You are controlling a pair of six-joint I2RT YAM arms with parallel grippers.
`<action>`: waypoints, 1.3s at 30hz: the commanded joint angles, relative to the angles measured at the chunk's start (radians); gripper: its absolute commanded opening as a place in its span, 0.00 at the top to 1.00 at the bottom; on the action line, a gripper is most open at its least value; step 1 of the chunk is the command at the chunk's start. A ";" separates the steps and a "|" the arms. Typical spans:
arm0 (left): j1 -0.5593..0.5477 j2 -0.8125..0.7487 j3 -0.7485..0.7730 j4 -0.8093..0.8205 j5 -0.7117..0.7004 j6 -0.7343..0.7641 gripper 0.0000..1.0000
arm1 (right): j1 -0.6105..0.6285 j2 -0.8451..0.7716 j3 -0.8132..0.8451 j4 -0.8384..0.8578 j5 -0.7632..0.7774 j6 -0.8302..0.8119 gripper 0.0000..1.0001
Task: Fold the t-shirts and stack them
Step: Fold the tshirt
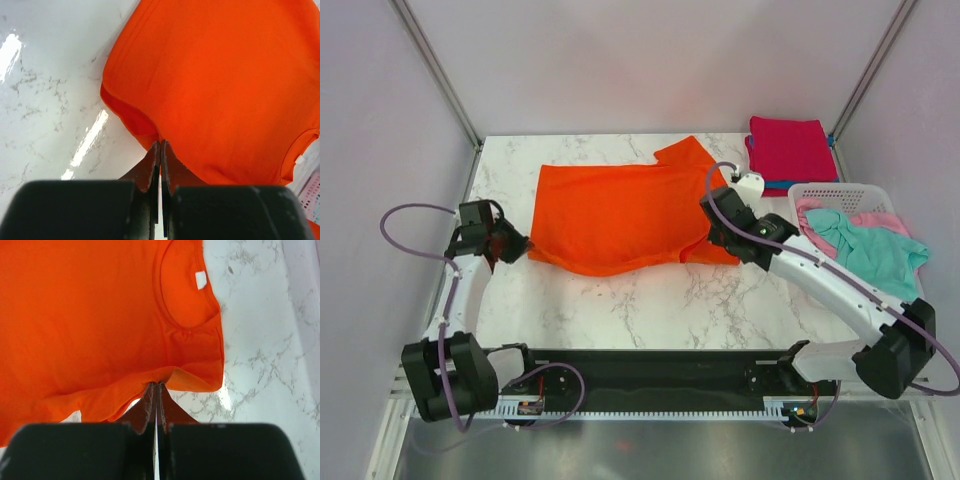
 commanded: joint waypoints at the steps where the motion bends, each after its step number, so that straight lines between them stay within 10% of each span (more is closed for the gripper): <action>1: 0.004 0.089 0.109 0.004 0.016 0.082 0.98 | -0.058 0.073 0.104 0.082 -0.053 -0.150 1.00; 32: 0.006 0.758 0.575 -0.070 0.001 0.082 0.97 | -0.345 0.688 0.526 0.237 -0.272 -0.400 1.00; 34: 0.006 0.795 0.636 -0.102 0.030 0.085 0.93 | -0.360 0.761 0.574 0.273 -0.281 -0.456 0.90; 37: 0.007 0.847 0.716 -0.139 0.091 0.110 0.68 | -0.392 0.843 0.733 0.207 -0.301 -0.486 0.31; 39: 0.009 0.829 0.749 -0.163 0.122 0.140 0.55 | -0.404 0.854 0.790 0.169 -0.314 -0.492 0.20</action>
